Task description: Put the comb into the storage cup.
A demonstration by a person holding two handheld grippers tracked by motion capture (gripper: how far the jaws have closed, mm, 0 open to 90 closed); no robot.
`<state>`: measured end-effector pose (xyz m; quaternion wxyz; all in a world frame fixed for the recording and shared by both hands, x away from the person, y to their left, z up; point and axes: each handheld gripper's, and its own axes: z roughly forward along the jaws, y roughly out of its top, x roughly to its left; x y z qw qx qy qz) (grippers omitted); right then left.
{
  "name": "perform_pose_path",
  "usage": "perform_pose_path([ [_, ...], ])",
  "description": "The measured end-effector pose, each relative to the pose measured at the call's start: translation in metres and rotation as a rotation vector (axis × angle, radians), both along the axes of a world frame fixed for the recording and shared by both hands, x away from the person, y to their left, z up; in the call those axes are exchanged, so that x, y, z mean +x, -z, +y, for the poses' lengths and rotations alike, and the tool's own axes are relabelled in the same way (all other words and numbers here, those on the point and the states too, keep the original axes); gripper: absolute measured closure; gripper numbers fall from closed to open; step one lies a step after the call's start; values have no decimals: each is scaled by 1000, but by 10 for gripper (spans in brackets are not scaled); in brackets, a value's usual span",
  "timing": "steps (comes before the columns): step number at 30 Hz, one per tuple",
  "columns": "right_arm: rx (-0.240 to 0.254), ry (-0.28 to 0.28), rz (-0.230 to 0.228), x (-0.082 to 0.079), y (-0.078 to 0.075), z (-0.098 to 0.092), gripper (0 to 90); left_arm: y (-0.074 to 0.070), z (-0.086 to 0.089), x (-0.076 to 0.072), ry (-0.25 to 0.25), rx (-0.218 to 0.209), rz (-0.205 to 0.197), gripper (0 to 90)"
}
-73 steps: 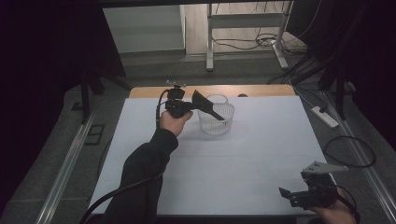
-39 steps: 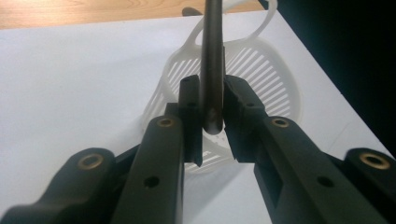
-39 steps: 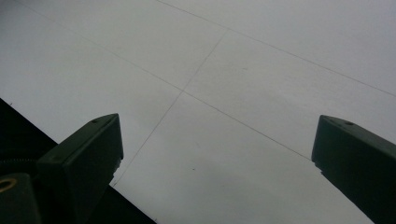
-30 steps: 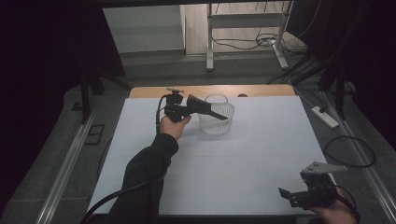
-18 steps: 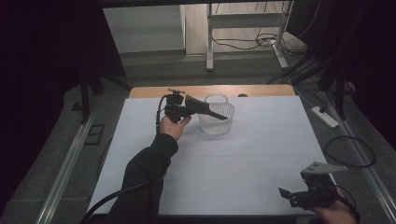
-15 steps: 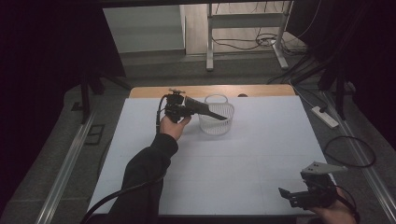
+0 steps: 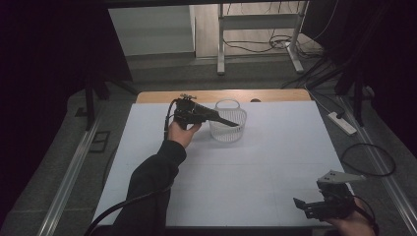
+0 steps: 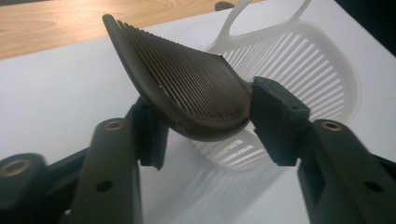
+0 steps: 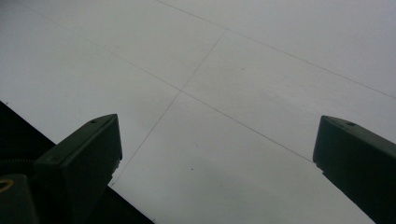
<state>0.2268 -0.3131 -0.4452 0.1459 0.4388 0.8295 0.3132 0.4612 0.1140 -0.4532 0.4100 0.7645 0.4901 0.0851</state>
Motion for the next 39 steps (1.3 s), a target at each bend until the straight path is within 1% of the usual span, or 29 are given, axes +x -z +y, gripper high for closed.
perform_pose_path([
  [3, 0, 0, 0, 0, 0, 0, 18, -1, 0, -1, 1, 15, -7, 427],
  [5, -1, -1, 0, 0, 0, 0, 18, -1, 0, -1, 1, 19, -12, 384],
  [6, -1, -1, 0, 0, 0, 0, 18, -1, -1, -1, 1, 19, -15, 384],
  [7, 0, -1, 1, 0, 0, 0, 18, -2, -1, -2, 2, 24, -18, 354],
  [8, 0, -1, 1, 0, 0, 0, 18, -2, -1, -2, 2, 29, -24, 354],
  [10, -1, -1, 0, 0, 0, 0, 18, -3, -2, -3, 5, 35, -31, 311],
  [12, -2, -1, -1, 0, 0, 0, 18, -4, -3, -4, 6, 44, -40, 297],
  [18, -3, -1, -2, 0, 0, 0, 18, -6, -6, -6, 11, 90, -60, 207],
  [22, -3, -2, 1, 0, 0, 0, 18, -7, -6, -6, 20, 88, -56, 161],
  [23, -4, -3, 1, 0, 0, 1, 18, -8, -7, -7, 29, 96, -62, 126],
  [24, -4, -3, 2, 0, 0, 1, 18, -8, -7, -7, 29, 96, -62, 115],
  [25, -4, -3, 2, 0, 0, 1, 18, -8, -7, -7, 31, 100, -64, 115],
  [29, -4, -4, 0, 0, 0, 1, 18, -12, -8, -9, 48, 105, -70, 64],
  [33, -6, -6, -3, -1, 0, 1, 18, -14, -8, -11, 56, 119, -72, 46],
  [35, -7, -6, -4, -1, 0, 1, 18, -16, -7, -12, 66, 118, -70, 41],
  [39, -8, -5, -5, -1, 0, 1, 18, -18, -3, -14, 70, 122, -76, 30],
])
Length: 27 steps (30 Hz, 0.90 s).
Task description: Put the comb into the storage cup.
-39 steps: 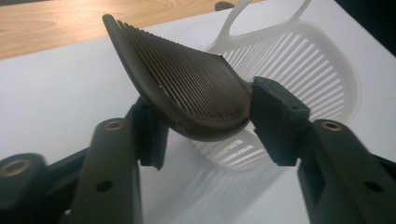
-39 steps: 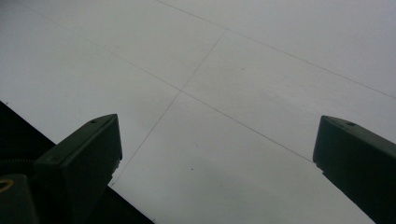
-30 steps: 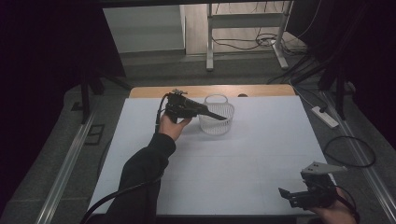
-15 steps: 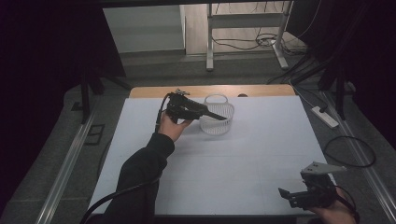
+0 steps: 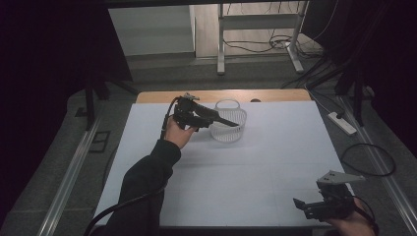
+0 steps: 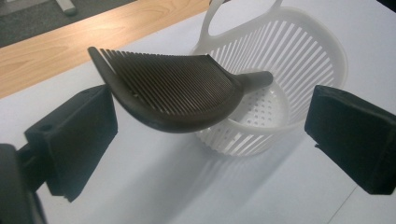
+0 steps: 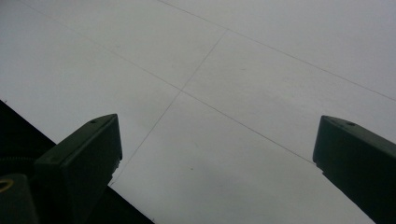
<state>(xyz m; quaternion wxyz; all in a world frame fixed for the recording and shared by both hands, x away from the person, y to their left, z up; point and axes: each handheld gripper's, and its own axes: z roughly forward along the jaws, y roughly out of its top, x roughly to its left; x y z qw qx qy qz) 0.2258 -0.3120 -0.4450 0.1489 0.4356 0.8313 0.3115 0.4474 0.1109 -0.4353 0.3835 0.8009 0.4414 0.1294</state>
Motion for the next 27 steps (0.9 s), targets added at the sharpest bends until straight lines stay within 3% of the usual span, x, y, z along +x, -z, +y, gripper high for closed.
perform_pose_path([
  [11, -4, -1, 0, 0, 0, 0, 18, -1, 13, -8, 9, -6, -24, 18],
  [27, -9, -1, 0, 0, 0, 1, 18, -5, 29, -25, 11, -46, -47, 3],
])
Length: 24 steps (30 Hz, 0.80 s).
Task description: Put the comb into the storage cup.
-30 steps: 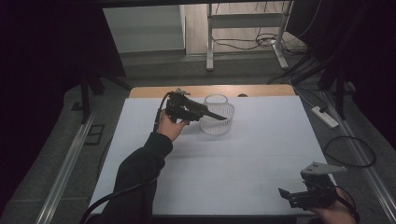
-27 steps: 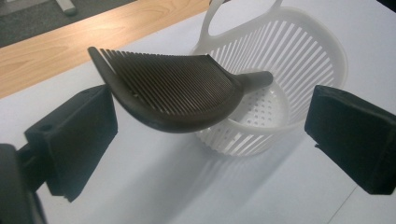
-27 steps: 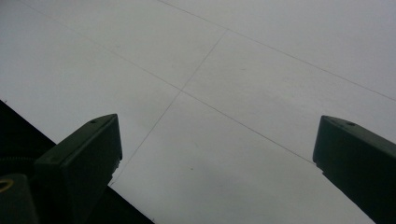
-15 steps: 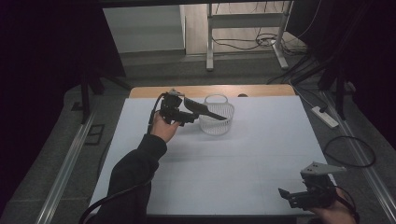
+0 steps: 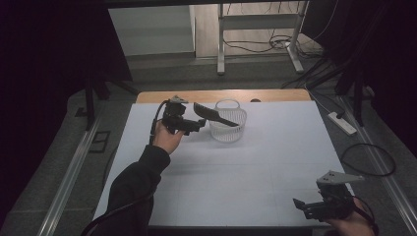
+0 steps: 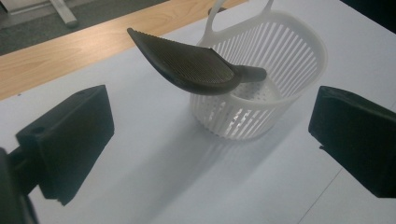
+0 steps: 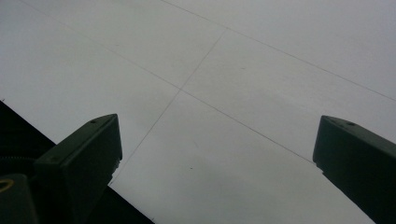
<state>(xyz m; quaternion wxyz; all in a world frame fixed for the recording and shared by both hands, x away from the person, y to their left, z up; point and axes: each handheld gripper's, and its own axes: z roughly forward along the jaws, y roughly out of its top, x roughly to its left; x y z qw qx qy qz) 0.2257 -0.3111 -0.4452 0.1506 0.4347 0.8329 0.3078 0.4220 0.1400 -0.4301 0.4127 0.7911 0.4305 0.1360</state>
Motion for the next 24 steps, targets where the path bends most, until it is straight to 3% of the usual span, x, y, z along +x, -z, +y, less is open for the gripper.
perform_pose_path([
  [12, -2, 3, -3, 0, 0, 0, 18, -2, 2, -15, 28, 1, -37, 0],
  [24, 1, 5, -7, -1, 0, 0, 14, 2, 10, -27, 67, -56, -58, 0],
])
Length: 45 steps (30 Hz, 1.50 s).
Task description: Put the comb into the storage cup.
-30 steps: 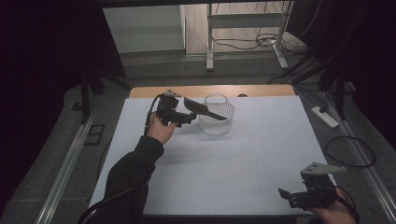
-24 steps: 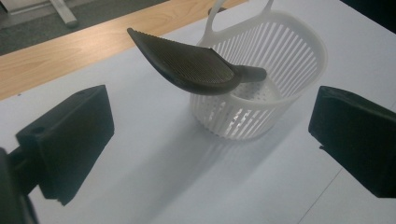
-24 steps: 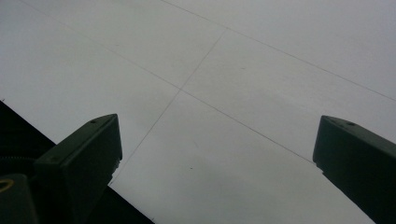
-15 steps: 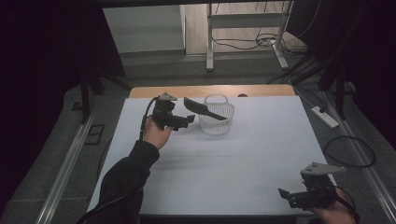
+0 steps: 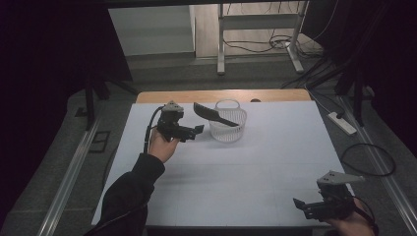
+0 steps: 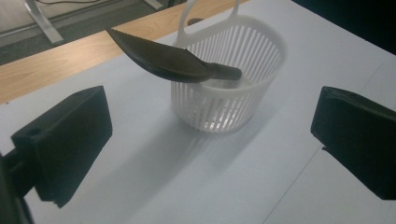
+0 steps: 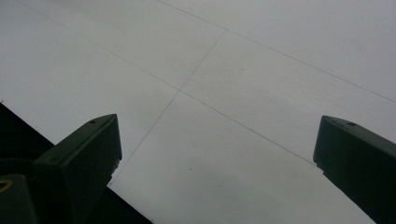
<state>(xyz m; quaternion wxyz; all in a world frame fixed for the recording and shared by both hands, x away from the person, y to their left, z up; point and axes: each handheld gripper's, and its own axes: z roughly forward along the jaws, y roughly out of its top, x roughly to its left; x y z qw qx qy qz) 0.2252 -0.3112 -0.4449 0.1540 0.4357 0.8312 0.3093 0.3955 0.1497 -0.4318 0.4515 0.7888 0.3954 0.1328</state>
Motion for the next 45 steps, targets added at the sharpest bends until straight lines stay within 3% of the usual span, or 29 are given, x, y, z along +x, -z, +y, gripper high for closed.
perform_pose_path([
  [10, 7, 0, 0, 0, 0, 0, 0, 5, 7, -8, 36, -14, 17, 0],
  [29, 7, -11, -3, -1, -1, 0, 0, 11, 16, -30, 43, -15, -15, 0],
  [45, 14, -7, -10, -2, -1, 0, 0, 12, 24, -47, 23, -5, -7, 0],
])
